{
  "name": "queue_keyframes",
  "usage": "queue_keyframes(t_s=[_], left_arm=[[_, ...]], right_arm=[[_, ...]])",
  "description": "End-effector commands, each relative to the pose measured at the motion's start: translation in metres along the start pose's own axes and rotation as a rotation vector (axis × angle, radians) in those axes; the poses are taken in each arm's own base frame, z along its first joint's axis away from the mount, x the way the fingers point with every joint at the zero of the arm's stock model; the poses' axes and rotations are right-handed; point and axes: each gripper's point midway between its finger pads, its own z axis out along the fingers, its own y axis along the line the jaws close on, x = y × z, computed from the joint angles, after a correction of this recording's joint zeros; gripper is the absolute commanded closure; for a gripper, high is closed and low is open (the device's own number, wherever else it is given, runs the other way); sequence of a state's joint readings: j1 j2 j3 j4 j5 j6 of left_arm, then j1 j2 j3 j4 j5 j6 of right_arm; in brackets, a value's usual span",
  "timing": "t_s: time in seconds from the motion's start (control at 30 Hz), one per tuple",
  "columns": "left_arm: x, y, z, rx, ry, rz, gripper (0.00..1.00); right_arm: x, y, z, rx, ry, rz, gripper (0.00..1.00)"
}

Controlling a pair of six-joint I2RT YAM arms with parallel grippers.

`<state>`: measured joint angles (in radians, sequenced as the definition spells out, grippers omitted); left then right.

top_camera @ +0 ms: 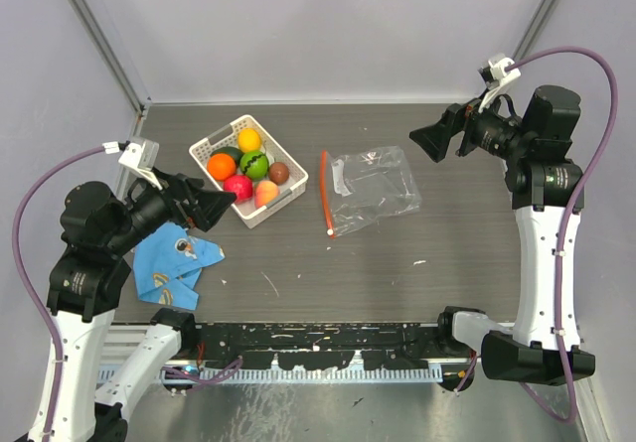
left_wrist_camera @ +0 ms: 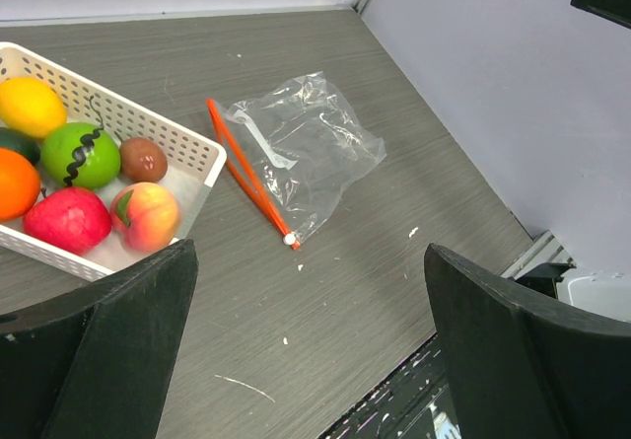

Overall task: Open the zip-top bag and remove the fake food
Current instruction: Reset both arms

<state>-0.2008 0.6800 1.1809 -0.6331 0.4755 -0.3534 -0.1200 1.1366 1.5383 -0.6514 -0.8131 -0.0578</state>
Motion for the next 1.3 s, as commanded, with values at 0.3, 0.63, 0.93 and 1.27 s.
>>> queue_keyframes(t_s=[0.3,0.63,0.93,1.27], left_arm=[[-0.0105,-0.0029,-0.0006,0.014,-0.047,0.036,0.02],[-0.0116,-0.0032,-0.0004,0.015,-0.048,0.035,0.02],[-0.0107,-0.0023,0.001,0.015,-0.045,0.034,0.02],[-0.01,-0.0019,0.0016,0.015,-0.043,0.036,0.02]], right_arm=[[-0.0153,0.0029,-0.008,0.021,-0.049,-0.07,0.0],[-0.015,0.0025,-0.0088,0.025,-0.046,-0.077,0.0],[-0.0139,0.0017,-0.008,0.024,-0.043,-0.077,0.0],[-0.0137,0.0019,-0.0074,0.019,-0.042,-0.085,0.0]])
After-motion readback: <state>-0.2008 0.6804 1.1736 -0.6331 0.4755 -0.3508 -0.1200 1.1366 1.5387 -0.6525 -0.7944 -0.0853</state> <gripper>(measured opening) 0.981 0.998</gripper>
